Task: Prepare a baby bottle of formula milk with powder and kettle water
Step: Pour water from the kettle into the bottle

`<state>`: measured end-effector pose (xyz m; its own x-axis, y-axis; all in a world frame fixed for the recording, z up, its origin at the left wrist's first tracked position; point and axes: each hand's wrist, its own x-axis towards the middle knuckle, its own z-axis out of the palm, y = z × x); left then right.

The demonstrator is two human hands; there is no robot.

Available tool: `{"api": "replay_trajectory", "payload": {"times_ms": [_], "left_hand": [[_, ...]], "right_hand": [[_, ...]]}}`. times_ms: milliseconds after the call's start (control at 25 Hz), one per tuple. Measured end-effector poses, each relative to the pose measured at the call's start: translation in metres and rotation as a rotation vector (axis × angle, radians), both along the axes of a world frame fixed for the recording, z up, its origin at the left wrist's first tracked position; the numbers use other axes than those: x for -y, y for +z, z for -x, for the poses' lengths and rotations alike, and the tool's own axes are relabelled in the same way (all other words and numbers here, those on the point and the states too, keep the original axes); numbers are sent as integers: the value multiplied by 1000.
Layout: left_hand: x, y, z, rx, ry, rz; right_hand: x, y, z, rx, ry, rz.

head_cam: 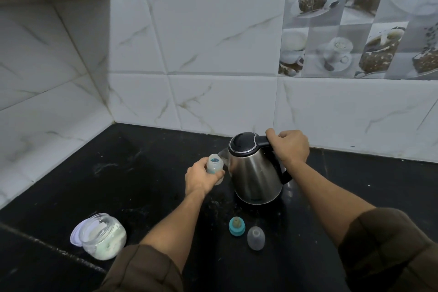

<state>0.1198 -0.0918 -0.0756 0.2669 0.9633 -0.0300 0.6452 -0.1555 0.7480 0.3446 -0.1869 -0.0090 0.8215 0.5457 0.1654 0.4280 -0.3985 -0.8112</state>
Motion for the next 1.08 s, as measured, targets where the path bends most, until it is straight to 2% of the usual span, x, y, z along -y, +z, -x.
{"api": "replay_trajectory", "payload": {"times_ms": [200,680,1080], "left_hand": [[-4,6,9,-65,-19,-2],[-4,17,28,-92,-65,-76],[-4,17,37,-133,-135,-93]], "right_hand": [[-3,14,8,106,17,28],[-7,52,40,286,31,65],[-6,59,52,346,35,103]]}}
